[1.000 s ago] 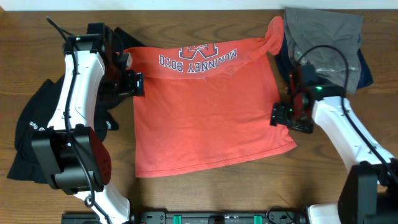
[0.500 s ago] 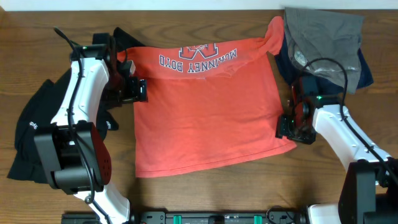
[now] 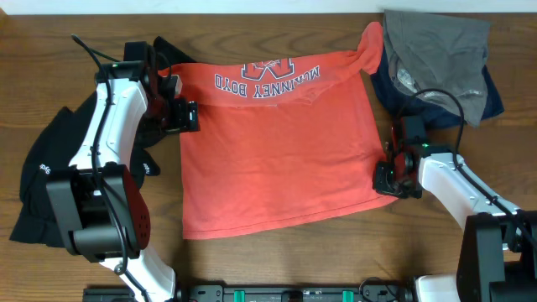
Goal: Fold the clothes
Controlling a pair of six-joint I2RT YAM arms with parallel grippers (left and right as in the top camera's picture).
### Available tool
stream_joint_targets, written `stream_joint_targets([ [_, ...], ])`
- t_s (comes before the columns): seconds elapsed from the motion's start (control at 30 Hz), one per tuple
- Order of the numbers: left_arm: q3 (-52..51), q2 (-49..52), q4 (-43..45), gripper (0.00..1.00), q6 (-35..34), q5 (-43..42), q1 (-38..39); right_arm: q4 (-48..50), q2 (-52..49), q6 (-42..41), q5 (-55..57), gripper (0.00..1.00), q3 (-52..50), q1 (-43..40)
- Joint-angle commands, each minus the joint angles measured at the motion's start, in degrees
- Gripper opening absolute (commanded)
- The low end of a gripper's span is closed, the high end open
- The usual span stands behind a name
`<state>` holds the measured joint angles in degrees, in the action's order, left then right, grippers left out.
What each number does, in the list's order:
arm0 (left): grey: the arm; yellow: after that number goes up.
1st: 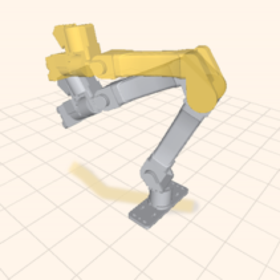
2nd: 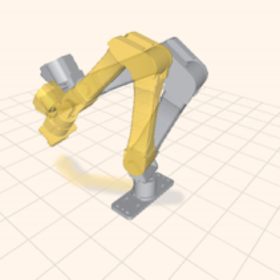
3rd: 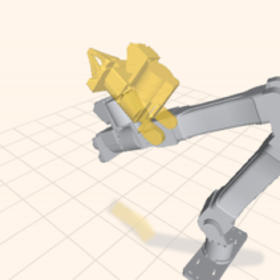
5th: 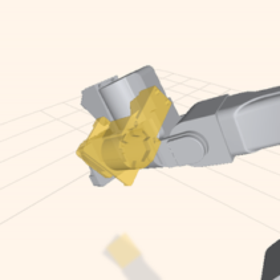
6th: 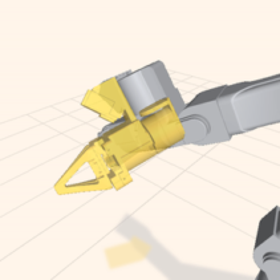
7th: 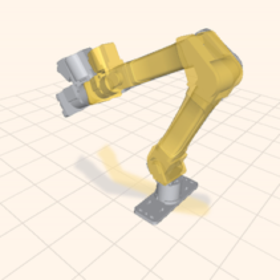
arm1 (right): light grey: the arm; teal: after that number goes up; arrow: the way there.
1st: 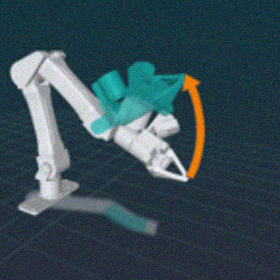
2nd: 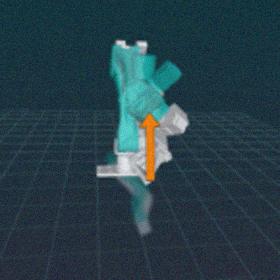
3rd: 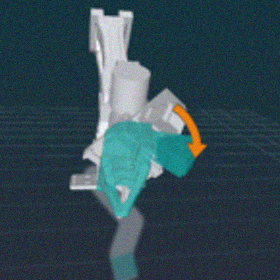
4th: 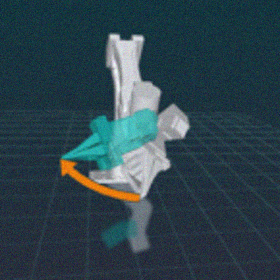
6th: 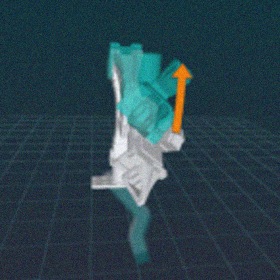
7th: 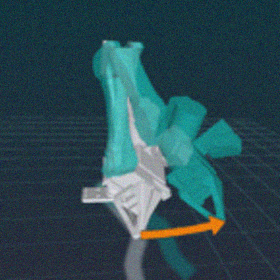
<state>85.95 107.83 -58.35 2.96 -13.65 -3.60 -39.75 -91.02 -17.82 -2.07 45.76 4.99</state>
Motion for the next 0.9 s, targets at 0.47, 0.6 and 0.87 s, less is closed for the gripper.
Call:
stream_joint_targets([
  [0.47, -0.24, -0.02, 0.63, 0.88, -0.26, -0.70, -0.13, -4.04, 0.00, -0.61, 3.08, 0.40, 0.79, 1.75],
  [0.6, -0.24, -0.02, 0.68, 0.88, -0.26, -0.70, -0.13, -5.73, -0.02, -0.81, 4.63, 0.46, 0.31, 1.55],
  [0.87, -0.24, 0.00, 0.83, 0.88, -0.24, -0.70, -0.15, -3.26, -0.07, -0.98, 1.11, 0.27, -0.74, 2.95],
])
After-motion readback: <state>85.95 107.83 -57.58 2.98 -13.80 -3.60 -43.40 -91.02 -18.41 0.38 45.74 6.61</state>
